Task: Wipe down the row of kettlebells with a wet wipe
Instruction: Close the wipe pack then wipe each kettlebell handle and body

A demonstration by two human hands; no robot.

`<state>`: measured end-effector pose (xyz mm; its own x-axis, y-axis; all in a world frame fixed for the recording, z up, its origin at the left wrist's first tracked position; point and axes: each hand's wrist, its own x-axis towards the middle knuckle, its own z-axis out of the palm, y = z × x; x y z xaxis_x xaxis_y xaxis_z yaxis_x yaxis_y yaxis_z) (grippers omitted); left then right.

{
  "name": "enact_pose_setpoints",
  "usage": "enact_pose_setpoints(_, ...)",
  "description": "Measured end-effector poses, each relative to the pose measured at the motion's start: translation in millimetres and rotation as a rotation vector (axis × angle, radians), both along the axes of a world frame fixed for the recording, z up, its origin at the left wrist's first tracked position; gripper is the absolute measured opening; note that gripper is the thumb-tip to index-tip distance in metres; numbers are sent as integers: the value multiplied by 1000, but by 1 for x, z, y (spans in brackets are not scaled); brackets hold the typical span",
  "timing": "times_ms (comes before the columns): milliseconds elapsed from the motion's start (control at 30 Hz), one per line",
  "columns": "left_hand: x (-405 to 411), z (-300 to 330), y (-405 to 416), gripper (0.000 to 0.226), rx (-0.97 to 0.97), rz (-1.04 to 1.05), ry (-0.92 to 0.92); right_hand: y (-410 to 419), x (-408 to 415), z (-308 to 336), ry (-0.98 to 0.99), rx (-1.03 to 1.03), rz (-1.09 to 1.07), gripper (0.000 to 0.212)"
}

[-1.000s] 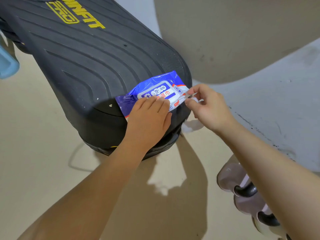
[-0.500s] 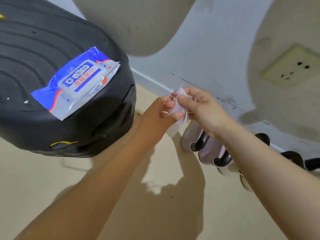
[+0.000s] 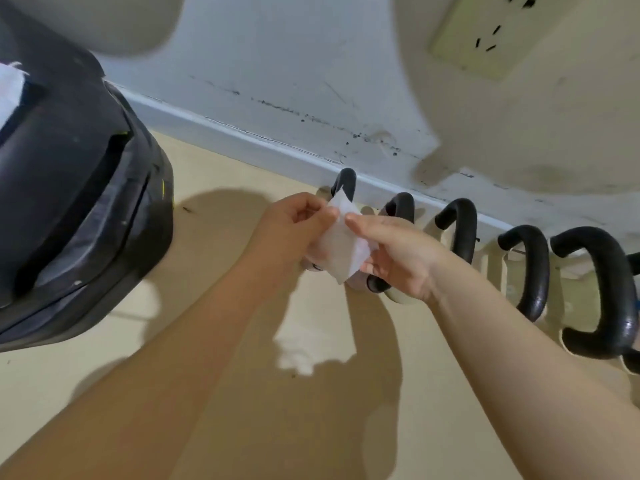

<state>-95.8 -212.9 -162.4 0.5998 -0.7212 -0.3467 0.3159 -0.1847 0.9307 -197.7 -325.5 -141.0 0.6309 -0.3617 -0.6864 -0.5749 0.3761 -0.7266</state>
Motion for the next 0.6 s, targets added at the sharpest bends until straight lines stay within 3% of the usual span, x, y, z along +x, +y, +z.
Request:
enact_pose_setpoints(67, 0, -5, -9, 14, 89, -9, -133, -3, -1, -2, 2, 30, -88, 9)
enact_pose_setpoints(133, 4, -15, -15, 16, 224, 7, -296, -12, -6, 1, -26, -34, -332, 14)
enact_pose_setpoints(233, 6, -25, -21, 30, 379, -48, -325, -30, -15, 5, 20, -548, -620, 31)
enact_pose_setpoints(333, 5, -32, -25, 20, 379, -86, -188, -17, -3, -6, 1, -792, -417, 41)
enact_pose_setpoints(400, 4, -33, -25, 14, 369, -82, -167, 0, 10, -16, -54, -678, -295, 38)
enact_pose_setpoints(500, 4, -31, -22, 17, 330, -133, -144, 14, 24, -23, -115, -354, -295, 41)
enact_pose_setpoints(600, 2, -30, -18, 18, 291, -200, -195, 12, 24, -32, -91, -414, -441, 31)
